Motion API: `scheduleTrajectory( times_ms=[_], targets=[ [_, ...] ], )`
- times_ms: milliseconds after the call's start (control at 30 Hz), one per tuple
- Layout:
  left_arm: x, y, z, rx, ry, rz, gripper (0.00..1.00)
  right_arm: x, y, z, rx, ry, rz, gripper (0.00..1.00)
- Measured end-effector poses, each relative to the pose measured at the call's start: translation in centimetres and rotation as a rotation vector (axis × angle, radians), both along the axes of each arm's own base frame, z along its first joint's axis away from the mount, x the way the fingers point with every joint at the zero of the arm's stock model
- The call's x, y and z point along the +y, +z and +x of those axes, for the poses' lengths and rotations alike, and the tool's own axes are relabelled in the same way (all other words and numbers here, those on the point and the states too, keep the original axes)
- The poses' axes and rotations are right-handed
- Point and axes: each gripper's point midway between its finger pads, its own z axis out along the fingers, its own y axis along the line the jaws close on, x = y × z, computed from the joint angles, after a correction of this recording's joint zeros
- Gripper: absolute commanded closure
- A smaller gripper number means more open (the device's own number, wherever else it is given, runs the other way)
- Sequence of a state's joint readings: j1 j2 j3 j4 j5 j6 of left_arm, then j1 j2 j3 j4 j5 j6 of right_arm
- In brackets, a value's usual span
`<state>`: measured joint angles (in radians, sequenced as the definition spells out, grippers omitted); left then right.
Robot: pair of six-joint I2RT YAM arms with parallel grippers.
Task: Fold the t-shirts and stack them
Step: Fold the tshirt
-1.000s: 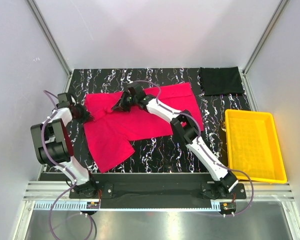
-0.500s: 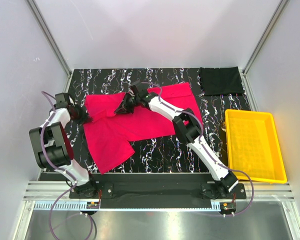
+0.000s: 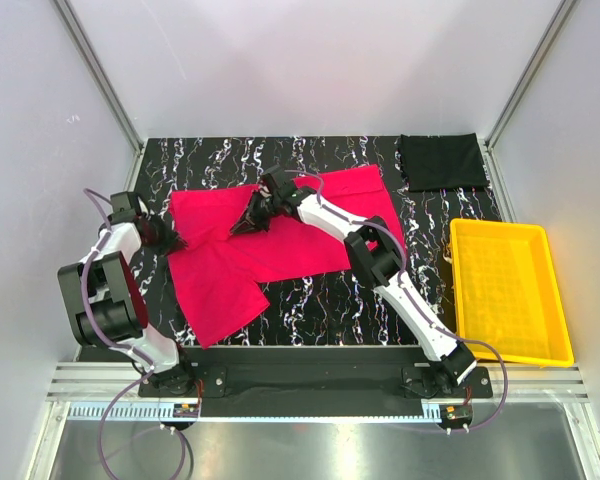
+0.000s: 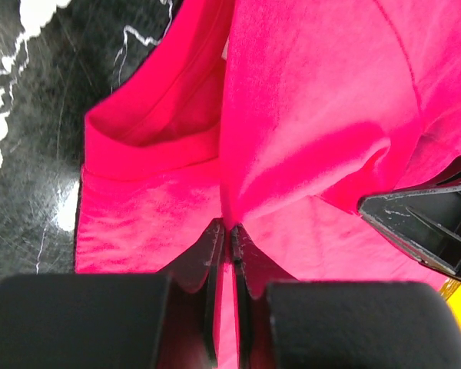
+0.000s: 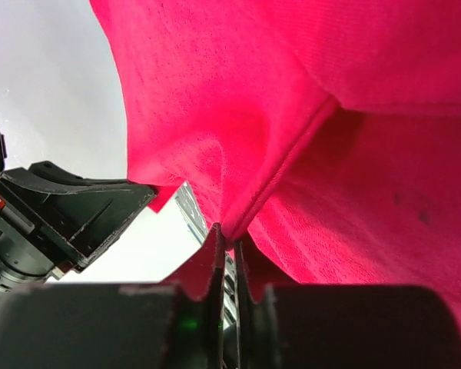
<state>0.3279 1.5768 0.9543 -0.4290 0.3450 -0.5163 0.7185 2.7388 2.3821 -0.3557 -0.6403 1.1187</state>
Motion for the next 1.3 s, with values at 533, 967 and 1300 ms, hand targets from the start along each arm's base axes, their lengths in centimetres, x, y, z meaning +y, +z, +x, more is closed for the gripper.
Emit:
scheduleTrajectory(
  times_ms=[533,967,1300],
  targets=[
    [-0.5,0.5,-1.8,0.015,-0.012,0.004,0.91,-1.8,-1.0,-2.7,0.042,0.072,-0.044,0.96],
    [-0.7,0.6,-3.0,0.044,-0.030,0.013,0.88,-3.5,-0.7,-2.5,0.053,0.116,-0.044,0.89],
    [0.6,0.6,-4.9,0.102,-0.001,0.074,0.50,-5.1,-1.2,-4.0,0.064,0.177,-0.087,0.55]
  ],
)
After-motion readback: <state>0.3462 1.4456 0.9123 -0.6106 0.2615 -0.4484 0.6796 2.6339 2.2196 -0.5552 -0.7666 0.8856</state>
